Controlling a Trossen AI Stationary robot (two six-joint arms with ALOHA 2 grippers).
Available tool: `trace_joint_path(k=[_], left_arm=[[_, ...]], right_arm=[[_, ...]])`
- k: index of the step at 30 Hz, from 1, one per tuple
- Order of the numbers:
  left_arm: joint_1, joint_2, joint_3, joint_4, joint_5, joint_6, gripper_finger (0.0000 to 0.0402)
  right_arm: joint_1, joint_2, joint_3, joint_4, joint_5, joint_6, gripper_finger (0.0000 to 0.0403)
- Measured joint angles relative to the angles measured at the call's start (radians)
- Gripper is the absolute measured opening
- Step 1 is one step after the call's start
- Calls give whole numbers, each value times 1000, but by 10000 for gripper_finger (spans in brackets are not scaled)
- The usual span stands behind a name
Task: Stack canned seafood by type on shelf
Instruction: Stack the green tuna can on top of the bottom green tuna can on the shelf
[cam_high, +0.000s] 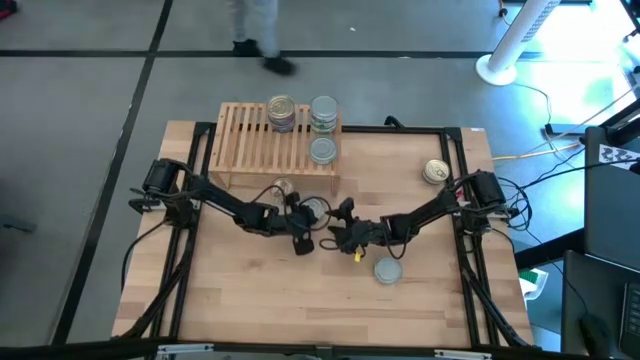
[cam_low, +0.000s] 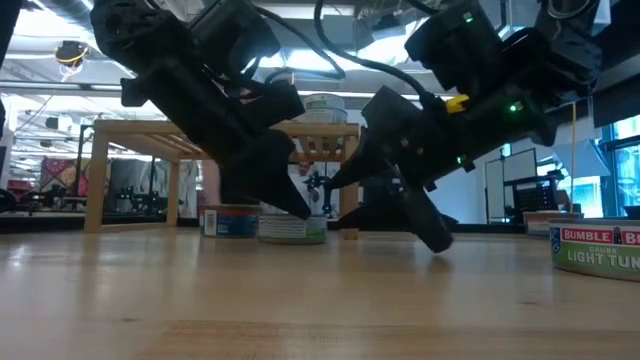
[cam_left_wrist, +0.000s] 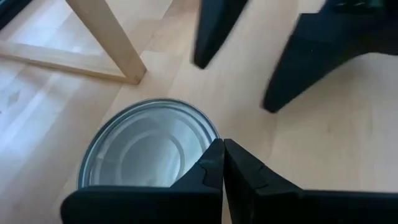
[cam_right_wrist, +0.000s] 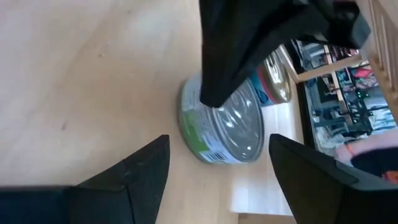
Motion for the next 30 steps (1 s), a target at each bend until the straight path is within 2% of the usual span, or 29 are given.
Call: trace_joint_path(k=[10, 21, 24, 30], left_arm=[[-9, 0, 65, -4, 0, 8, 0], [-9, -1, 85, -4, -1, -7, 0], [-9, -1, 85, -3, 1, -23, 0], [-9, -2, 86, 15, 45, -46, 0]], right_arm=[[1, 0, 0, 1, -47, 2, 273], [1, 0, 0, -9, -32, 3, 273], [1, -1, 0, -19, 5, 3, 273], [1, -2, 0, -25, 36, 3, 273]])
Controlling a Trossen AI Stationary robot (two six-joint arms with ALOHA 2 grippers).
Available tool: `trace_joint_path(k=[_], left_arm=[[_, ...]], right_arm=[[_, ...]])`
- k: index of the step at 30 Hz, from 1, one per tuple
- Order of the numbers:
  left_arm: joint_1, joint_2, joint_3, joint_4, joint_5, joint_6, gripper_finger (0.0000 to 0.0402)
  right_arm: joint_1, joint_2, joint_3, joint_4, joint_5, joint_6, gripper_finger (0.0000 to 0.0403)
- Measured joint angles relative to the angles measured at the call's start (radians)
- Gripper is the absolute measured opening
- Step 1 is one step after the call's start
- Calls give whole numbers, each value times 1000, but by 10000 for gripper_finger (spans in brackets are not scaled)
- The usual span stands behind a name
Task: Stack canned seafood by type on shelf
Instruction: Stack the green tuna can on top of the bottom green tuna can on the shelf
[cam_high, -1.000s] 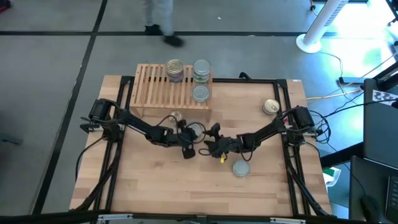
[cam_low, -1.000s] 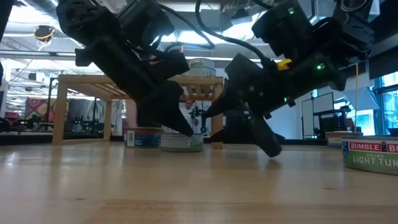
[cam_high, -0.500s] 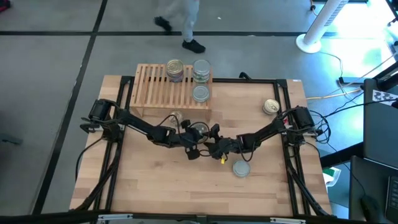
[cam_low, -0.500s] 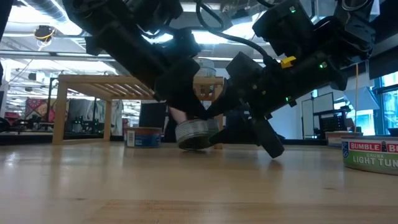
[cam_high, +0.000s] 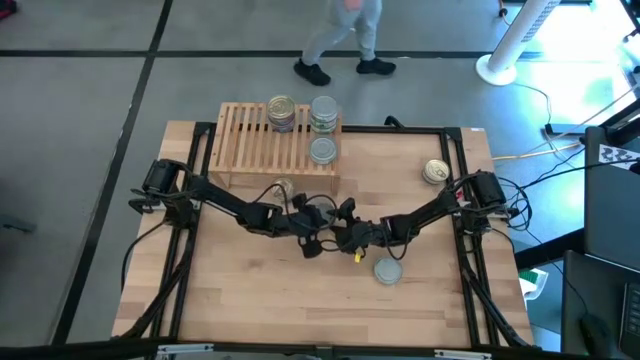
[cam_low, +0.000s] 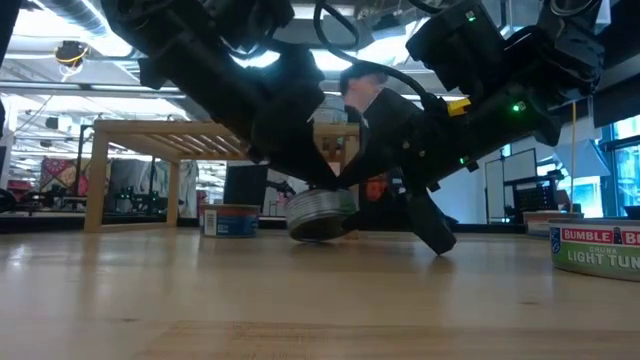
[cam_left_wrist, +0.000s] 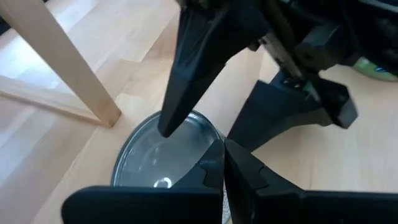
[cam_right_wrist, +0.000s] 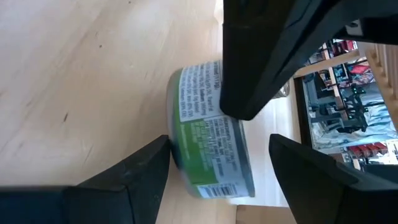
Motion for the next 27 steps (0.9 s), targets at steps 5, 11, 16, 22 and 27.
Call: trace_joint_path(k=[5, 11, 16, 22, 27], left_arm=[[-3, 0, 0, 31, 5, 3, 0], [-6, 0, 0, 54, 25, 11, 0], [-6, -1, 0, 55, 40, 8, 0], [-5, -4, 2, 60, 33, 2, 11], [-6, -19, 2, 52, 51, 1, 55]], right_arm=[[0, 0, 0, -1, 0, 0, 273], [0, 0, 0, -3, 0, 9, 268], [0, 0, 0, -4, 0, 12, 222], [1, 0, 0, -6, -12, 8, 137], [1, -1, 0, 0, -27, 12, 136]])
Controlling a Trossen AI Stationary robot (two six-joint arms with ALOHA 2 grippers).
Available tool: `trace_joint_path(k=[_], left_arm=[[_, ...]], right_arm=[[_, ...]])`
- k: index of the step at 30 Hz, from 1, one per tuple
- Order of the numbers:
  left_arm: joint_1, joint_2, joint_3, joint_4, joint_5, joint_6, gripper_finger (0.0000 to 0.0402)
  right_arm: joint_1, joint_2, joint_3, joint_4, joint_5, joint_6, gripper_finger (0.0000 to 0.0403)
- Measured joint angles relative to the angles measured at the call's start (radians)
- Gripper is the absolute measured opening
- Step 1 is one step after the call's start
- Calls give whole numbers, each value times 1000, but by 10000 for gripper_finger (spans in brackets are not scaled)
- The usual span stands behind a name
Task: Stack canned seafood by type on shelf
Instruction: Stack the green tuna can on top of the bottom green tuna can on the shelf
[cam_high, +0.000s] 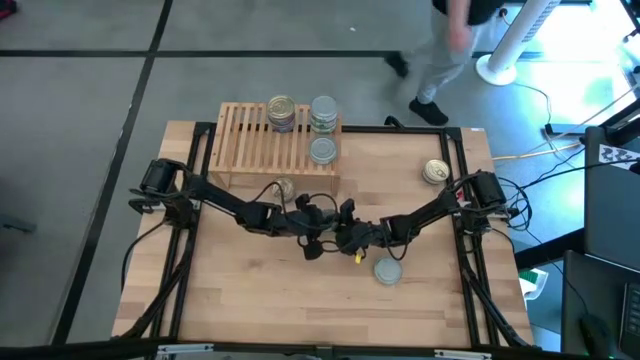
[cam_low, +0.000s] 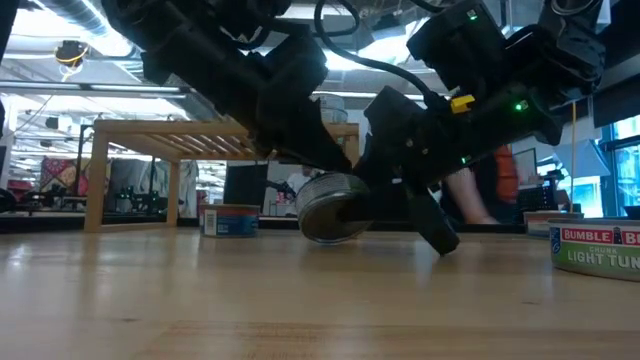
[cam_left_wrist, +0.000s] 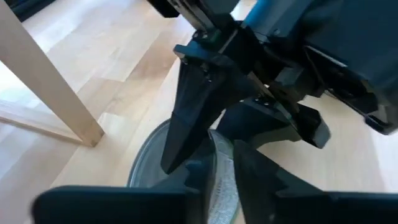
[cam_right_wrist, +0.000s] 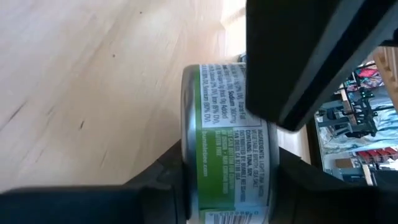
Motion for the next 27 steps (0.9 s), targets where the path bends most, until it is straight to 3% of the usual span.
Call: trace_joint_path(k=[8, 17, 27], left_arm=[[-8, -124, -2, -48, 4, 50, 124], [-48, -362, -2, -48, -2, 185, 129], [-54, -514, -2, -7, -13, 313, 129]], right_arm=[[35, -63, -2, 0, 23, -1, 146], [37, -206, -1, 17, 42, -74, 138], [-8, -331, -1, 207, 79, -409, 138]])
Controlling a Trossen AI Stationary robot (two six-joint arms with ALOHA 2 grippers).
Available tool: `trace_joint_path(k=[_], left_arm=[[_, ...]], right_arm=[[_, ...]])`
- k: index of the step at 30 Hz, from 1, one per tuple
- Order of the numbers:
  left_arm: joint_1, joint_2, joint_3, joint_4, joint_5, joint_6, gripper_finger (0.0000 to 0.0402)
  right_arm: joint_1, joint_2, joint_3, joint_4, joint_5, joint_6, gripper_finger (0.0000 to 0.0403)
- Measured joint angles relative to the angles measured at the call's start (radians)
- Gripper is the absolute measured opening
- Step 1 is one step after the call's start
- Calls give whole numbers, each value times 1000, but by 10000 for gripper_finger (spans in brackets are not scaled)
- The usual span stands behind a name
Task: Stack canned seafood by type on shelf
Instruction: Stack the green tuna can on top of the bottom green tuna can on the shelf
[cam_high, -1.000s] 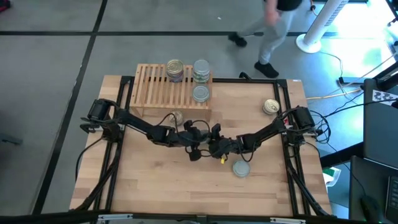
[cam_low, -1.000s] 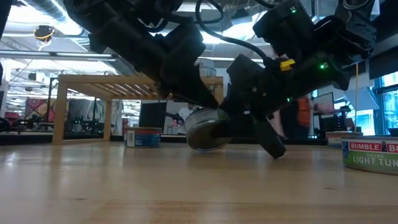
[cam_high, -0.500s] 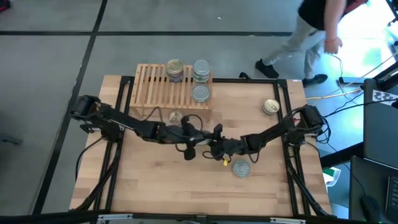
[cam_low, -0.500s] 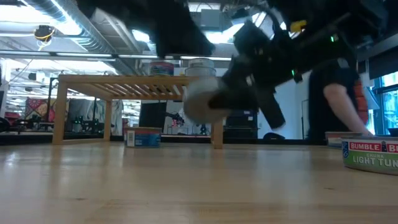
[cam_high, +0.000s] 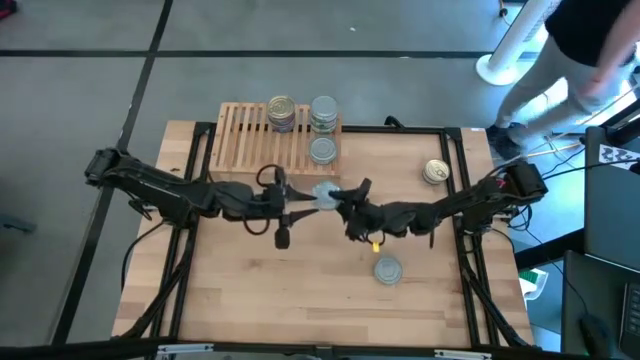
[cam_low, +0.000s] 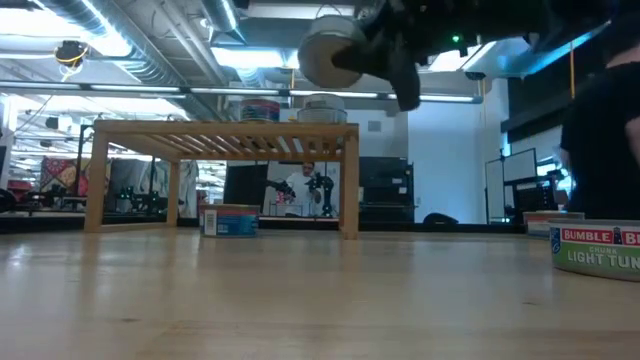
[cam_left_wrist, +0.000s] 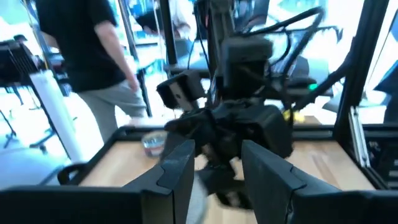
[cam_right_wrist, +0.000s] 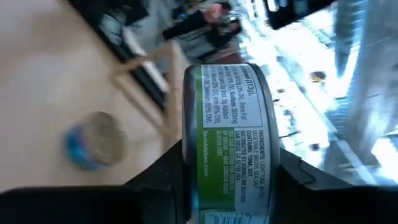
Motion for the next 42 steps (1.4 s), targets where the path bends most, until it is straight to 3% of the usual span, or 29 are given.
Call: trace_joint_path(k=[5, 11, 18, 25, 34, 42], left_arm=[[6, 7, 0, 57, 0, 57, 129], [51, 8, 0, 57, 0, 79, 129], [132, 60, 0, 59, 0, 51, 129], [169, 133, 0, 135, 1, 51, 129], [209, 212, -1, 180, 1, 50, 129], [249, 219, -1, 187, 3, 16, 129]], right_arm=[[-89, 0, 0, 43, -52, -200, 144], [-188, 0, 0, 65, -115, -287, 150], [-260, 0, 0, 57, -212, -292, 139], [-303, 0, 0, 57, -261, -292, 166], [-343, 1, 0, 55, -334, -292, 139], [-343, 1, 0, 54, -360, -292, 169]])
